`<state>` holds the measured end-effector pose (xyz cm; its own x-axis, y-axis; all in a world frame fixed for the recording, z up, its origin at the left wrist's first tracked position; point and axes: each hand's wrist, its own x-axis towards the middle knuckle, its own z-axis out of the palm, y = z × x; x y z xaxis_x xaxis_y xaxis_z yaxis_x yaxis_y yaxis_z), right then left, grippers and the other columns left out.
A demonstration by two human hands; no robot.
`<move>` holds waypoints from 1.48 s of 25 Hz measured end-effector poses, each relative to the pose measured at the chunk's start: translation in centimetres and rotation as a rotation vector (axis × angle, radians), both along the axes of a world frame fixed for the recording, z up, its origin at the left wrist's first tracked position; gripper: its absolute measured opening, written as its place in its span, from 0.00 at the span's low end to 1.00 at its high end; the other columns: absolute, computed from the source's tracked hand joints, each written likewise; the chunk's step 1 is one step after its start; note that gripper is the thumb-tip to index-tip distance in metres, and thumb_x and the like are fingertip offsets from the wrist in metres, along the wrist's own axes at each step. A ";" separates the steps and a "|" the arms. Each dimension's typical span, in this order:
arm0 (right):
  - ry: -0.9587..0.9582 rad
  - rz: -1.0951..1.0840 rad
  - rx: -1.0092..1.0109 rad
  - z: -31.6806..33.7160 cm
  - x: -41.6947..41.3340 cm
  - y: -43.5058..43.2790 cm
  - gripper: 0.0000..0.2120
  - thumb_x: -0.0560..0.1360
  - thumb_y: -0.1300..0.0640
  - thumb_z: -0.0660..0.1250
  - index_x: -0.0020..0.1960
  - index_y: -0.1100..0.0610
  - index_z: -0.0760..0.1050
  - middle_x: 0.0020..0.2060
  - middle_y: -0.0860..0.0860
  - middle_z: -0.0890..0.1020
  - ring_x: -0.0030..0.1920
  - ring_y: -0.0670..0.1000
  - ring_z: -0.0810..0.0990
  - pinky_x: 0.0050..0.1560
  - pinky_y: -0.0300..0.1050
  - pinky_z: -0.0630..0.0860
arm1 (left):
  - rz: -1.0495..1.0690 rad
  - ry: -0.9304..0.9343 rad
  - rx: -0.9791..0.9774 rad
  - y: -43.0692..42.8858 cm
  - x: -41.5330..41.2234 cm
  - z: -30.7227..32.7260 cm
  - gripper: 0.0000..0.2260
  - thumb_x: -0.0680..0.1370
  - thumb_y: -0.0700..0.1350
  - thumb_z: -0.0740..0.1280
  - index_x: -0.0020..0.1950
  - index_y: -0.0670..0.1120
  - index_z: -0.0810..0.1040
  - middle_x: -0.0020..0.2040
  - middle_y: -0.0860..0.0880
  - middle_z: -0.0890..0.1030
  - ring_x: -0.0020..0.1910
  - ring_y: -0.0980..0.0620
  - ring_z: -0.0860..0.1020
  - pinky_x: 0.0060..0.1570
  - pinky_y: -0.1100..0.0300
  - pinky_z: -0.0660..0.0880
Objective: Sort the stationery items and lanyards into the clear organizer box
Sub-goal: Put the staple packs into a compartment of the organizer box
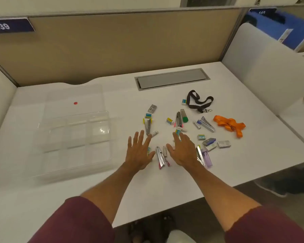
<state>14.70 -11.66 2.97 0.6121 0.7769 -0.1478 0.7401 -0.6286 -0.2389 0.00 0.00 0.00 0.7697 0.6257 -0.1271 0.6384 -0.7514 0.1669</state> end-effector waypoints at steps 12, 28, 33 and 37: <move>0.052 0.144 -0.108 -2.8 4.8 0.6 0.25 0.77 0.60 0.65 0.72 0.50 0.65 0.66 0.58 0.71 0.64 0.57 0.71 0.58 0.50 0.75 | 0.025 0.142 -0.234 0.1 0.8 -1.0 0.25 0.77 0.35 0.63 0.72 0.52 0.66 0.73 0.46 0.63 0.70 0.44 0.64 0.63 0.49 0.71; 0.089 0.166 -0.092 -1.6 6.6 2.1 0.11 0.75 0.65 0.64 0.57 0.58 0.71 0.53 0.57 0.78 0.51 0.56 0.78 0.45 0.47 0.74 | 0.263 -0.093 -0.179 -0.1 0.8 2.0 0.21 0.77 0.31 0.59 0.66 0.49 0.72 0.61 0.45 0.74 0.60 0.45 0.71 0.51 0.51 0.75; 0.133 0.313 0.101 2.3 2.8 6.2 0.23 0.74 0.64 0.65 0.68 0.55 0.69 0.58 0.59 0.74 0.58 0.59 0.76 0.51 0.48 0.75 | 0.323 -0.190 -0.125 1.5 -2.2 4.5 0.18 0.77 0.33 0.57 0.64 0.48 0.72 0.59 0.45 0.75 0.57 0.45 0.72 0.47 0.52 0.73; 0.188 0.393 0.181 4.1 -2.6 10.6 0.19 0.73 0.63 0.64 0.64 0.57 0.72 0.57 0.59 0.74 0.57 0.59 0.75 0.53 0.51 0.75 | 0.412 -0.253 -0.111 4.0 -6.4 5.6 0.16 0.78 0.34 0.58 0.63 0.48 0.73 0.58 0.45 0.75 0.57 0.44 0.72 0.48 0.51 0.74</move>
<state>12.09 -1.10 7.11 0.2418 0.9679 -0.0684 0.8473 -0.2450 -0.4712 -6.38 4.01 5.57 0.4763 0.8778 -0.0514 0.8080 -0.4139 0.4194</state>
